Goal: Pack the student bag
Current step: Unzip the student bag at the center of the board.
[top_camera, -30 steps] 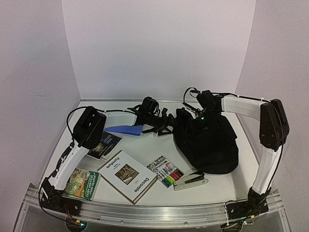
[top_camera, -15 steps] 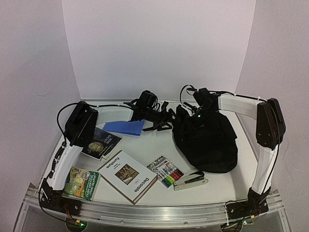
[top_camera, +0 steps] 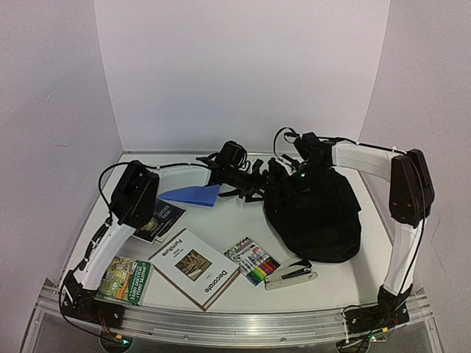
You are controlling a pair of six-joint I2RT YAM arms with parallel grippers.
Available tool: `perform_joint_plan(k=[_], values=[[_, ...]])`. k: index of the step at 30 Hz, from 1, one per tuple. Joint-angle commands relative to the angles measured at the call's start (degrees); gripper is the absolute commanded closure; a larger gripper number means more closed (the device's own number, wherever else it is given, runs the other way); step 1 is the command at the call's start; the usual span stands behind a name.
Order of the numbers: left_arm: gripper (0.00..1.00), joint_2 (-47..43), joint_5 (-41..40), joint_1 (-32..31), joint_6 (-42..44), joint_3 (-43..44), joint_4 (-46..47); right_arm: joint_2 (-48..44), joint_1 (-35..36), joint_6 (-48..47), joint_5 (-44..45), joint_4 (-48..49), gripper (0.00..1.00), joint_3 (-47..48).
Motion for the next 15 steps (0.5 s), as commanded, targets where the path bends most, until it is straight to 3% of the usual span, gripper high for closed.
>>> perform_joint_plan(k=[1, 5, 8, 11, 15], values=[[0.31, 1.9, 2.5, -0.9, -0.7, 3.3, -0.7, -0.2, 0.6, -1.6, -0.5, 0.4, 1.00, 3.8], [0.47, 2.0, 2.0, -0.8, -0.5, 3.6, -0.6, 0.5, 0.8, -2.1, -0.9, -0.3, 1.00, 4.6], [0.71, 1.4, 1.3, -0.1, -2.8, 1.5, 2.3, 0.2, 1.1, -3.1, -1.0, -1.2, 1.00, 4.5], [0.88, -0.1, 0.7, 1.4, -7.1, -2.7, 8.3, -0.9, 1.2, -4.4, -0.9, -2.4, 1.00, 3.6], [1.00, -1.4, -0.8, 3.1, -9.1, -4.4, 11.9, -3.3, 1.2, -6.5, -0.5, -4.6, 1.00, 1.9]])
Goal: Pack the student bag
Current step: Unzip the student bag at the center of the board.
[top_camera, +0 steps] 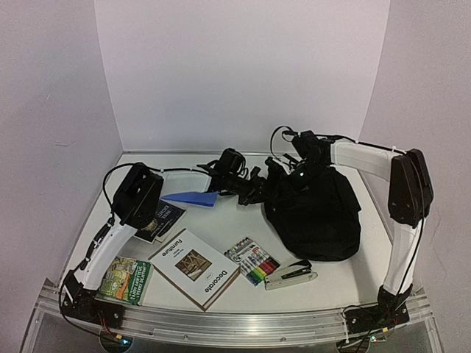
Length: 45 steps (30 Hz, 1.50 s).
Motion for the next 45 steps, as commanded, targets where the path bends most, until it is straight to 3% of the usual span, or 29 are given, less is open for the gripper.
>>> perform_joint_plan(k=[1, 14, 19, 21, 26, 30, 36, 45], values=[[1.00, -3.1, -1.8, 2.7, -3.3, -0.5, 6.2, -4.3, 0.4, -3.6, -0.7, -2.9, 1.00, -0.7], [1.00, 1.1, -3.5, 7.9, -4.1, 8.5, 3.7, -16.2, 0.4, -9.9, 0.8, -8.2, 1.00, -18.1], [1.00, 2.9, -2.7, 8.0, -4.0, 11.8, 2.5, -16.1, 0.4, -9.5, 0.1, -8.1, 1.00, -17.3], [0.91, 3.1, -2.0, 8.0, -3.7, 12.7, 1.7, -14.1, 0.4, -8.5, -1.1, -7.6, 1.00, -14.9], [0.50, -1.3, -2.3, 7.8, 0.6, 10.1, -4.3, -9.4, 0.5, -6.8, -2.4, -6.2, 1.00, -8.3], [0.38, -9.7, -3.8, 7.6, 3.7, -1.3, -6.7, -6.6, 0.5, -5.8, -3.0, -5.4, 1.00, -4.6], [0.27, -18.5, -5.8, 5.6, 5.9, -15.2, -8.5, -3.9, 0.5, -4.8, -3.4, -4.5, 1.00, 0.1], [0.28, -16.0, -5.3, 2.3, 5.7, -13.1, -8.2, -3.1, 0.7, -3.9, -4.0, -3.6, 1.00, 0.6]])
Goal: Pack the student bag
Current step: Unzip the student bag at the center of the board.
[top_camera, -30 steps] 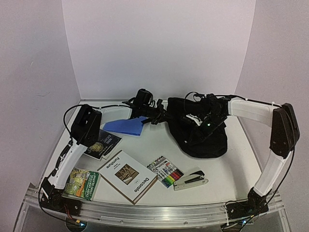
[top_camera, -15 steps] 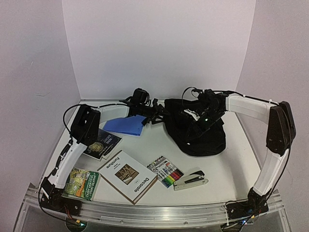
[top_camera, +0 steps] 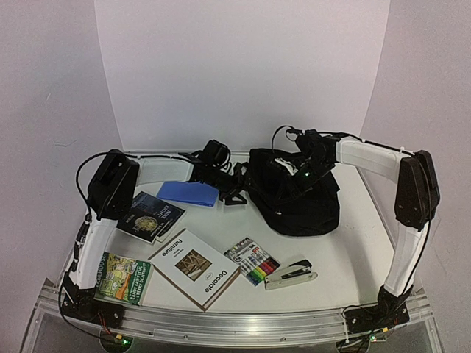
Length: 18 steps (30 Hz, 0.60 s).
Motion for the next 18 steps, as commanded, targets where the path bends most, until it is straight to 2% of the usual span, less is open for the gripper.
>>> perform_joint_plan(k=[1, 4, 6, 7, 11, 13, 15, 18], values=[[0.28, 0.0, 0.1, -0.6, 0.9, 3.6, 1.1, 0.2, 0.6, 0.9, -1.5, 1.4, 1.00, 1.6], [0.28, 2.6, 1.0, -0.8, 0.8, 7.3, 0.9, 0.0, 1.0, 1.3, -1.5, 1.7, 1.00, 1.4], [0.33, 4.5, 1.6, -0.9, 0.3, 9.4, 0.5, 0.0, 1.1, 1.5, -1.4, 1.8, 1.00, 1.5], [0.38, 5.2, 1.7, -0.9, 0.0, 10.2, 0.3, -0.1, 1.2, 1.6, -1.3, 1.8, 1.00, 1.5], [0.73, 5.1, 1.7, 0.0, -1.0, 9.0, 1.2, -1.8, 0.9, 0.8, 0.4, 1.6, 1.00, -0.9], [0.84, 3.7, 1.8, 0.8, -1.3, 6.7, 2.9, -3.3, 0.1, 0.8, 0.4, 1.5, 1.00, -3.1], [0.94, 2.8, 1.8, 1.8, -1.1, 4.9, 3.4, -5.0, -0.8, 0.8, 0.3, 1.2, 1.00, -6.1], [1.00, 2.6, 1.4, 3.5, -0.1, 5.0, 1.5, -8.3, -1.9, -0.1, 1.3, 1.0, 1.00, -10.9]])
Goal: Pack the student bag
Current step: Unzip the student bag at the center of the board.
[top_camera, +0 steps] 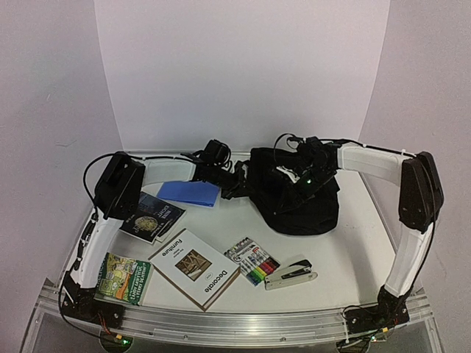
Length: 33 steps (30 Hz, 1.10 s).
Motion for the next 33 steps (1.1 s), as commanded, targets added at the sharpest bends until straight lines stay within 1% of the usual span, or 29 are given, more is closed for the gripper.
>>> perform_joint_plan(k=[1, 4, 8, 13, 16, 17, 19, 21, 23, 25, 28, 30, 33], values=[[1.00, -2.2, -0.5, 3.2, 1.2, -0.3, -0.2, -7.0, -2.2, -1.5, 1.7, -0.8, 1.00, -6.1], [1.00, -0.9, -0.3, 4.8, 1.9, 2.0, -1.7, -9.5, -4.0, -2.9, 2.5, -2.1, 1.00, -10.2], [1.00, 2.3, 0.6, 6.5, 3.9, 7.3, -6.3, -12.5, -5.9, -6.0, 3.9, -5.1, 1.00, -13.8], [1.00, 4.9, 0.6, 8.0, 5.8, 12.1, -10.9, -15.5, -7.2, -7.9, 5.1, -7.5, 1.00, -15.9], [1.00, 4.8, 1.2, 8.5, 6.7, 13.0, -11.2, -14.6, -7.2, -7.4, 3.7, -7.0, 1.00, -15.4], [0.96, 4.5, 1.8, 8.2, 7.6, 13.2, -11.3, -13.7, -7.2, -6.4, 2.8, -6.6, 1.00, -14.4], [0.80, 3.1, 2.8, 7.4, 9.4, 12.9, -11.6, -11.3, -7.2, -3.9, 0.8, -5.3, 1.00, -11.9], [0.58, 0.5, 3.6, 6.8, 10.4, 10.3, -11.1, -9.3, -7.0, -2.1, -0.6, -3.6, 1.00, -9.1], [0.43, -2.1, 3.4, 6.3, 11.3, 7.7, -11.8, -7.5, -6.9, -0.3, -1.4, -2.3, 1.00, -6.9], [0.33, -5.7, 1.5, 5.1, 12.2, 4.5, -12.4, -6.1, -6.3, 0.8, -2.3, -1.2, 1.00, -5.2], [0.20, -9.8, -0.4, 2.7, 11.2, -1.7, -10.5, -4.6, -4.2, 1.7, -2.6, 0.1, 1.00, -3.9], [0.16, -10.7, -0.3, 1.0, 10.3, -4.2, -10.1, -4.4, -2.3, 2.5, -2.3, 1.4, 1.00, -3.8], [0.13, -10.2, -1.0, -1.4, 10.1, -4.8, -10.9, -3.9, -0.3, 3.7, -2.2, 3.2, 1.00, -3.3]])
